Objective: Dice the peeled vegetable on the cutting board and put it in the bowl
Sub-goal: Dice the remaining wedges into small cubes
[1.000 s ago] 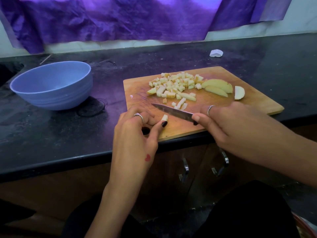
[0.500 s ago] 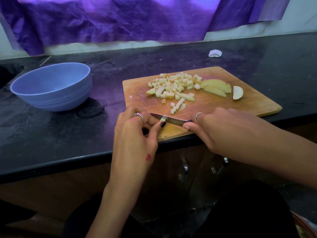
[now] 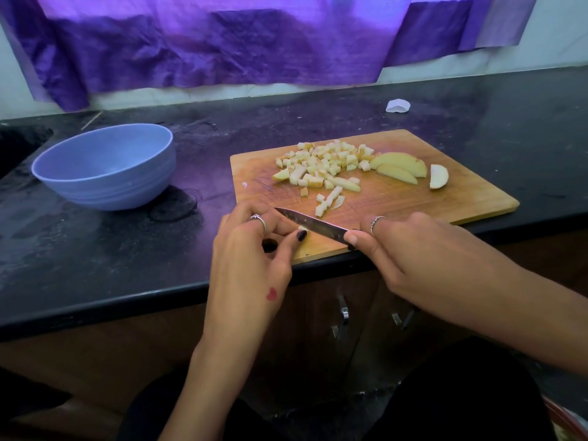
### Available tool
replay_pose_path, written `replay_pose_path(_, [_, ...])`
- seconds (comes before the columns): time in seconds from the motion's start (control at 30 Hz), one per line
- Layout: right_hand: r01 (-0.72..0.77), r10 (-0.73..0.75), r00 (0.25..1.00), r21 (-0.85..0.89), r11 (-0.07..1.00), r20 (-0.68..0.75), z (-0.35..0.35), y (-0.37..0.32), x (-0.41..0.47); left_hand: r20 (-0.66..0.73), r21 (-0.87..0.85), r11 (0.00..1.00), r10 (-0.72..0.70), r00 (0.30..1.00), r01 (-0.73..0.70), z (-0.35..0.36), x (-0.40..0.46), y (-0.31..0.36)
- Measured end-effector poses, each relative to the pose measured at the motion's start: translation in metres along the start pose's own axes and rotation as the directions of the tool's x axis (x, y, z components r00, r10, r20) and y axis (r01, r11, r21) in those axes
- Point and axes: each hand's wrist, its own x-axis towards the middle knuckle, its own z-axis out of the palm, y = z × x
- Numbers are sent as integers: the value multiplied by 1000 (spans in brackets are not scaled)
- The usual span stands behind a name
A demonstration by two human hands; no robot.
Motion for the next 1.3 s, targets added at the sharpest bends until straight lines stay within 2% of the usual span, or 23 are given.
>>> replay_pose_path(0.2, [14,-12,1000,-88,996,18,1,-3,3,-2,14,1000,-24,1000,24,1,1,1])
replay_pose_path(0.33, [57,-46,994,-116,992,101,1,0,9,-14,38,998,-41,999,42,3,2,2])
replay_pose_path(0.43, [83,-64,992,-188,979,107,-1,6,12,-11,56,997,-44,999,44,3,2,2])
replay_pose_path(0.53, [109,-111,994,-394,913,17,0,14,12,-18,67,997,-37,999,38,4,2,0])
replay_pose_path(0.6, [108,-159,985,-468,877,-70,4,20,12,-18,69,997,-38,999,39,4,3,1])
replay_pose_path(0.67, [86,-151,981,-417,905,-125,6,26,13,-2,135,989,-55,998,55,6,6,1])
replay_pose_path(0.73, [81,-134,977,-293,953,-166,7,34,15,17,226,973,-58,998,53,10,15,0])
replay_pose_path(0.83, [51,-89,956,-140,989,-278,4,49,15,56,255,966,-52,997,36,17,38,0])
replay_pose_path(1.0, [-37,1,903,-76,996,-430,8,77,15,143,343,939,-47,989,-5,25,70,3])
replay_pose_path(1.13, [-38,55,875,45,998,-480,17,92,15,212,382,913,62,975,-141,32,85,17])
replay_pose_path(1.3, [-41,105,873,142,989,-475,25,102,10,446,425,806,209,870,-411,44,101,29])
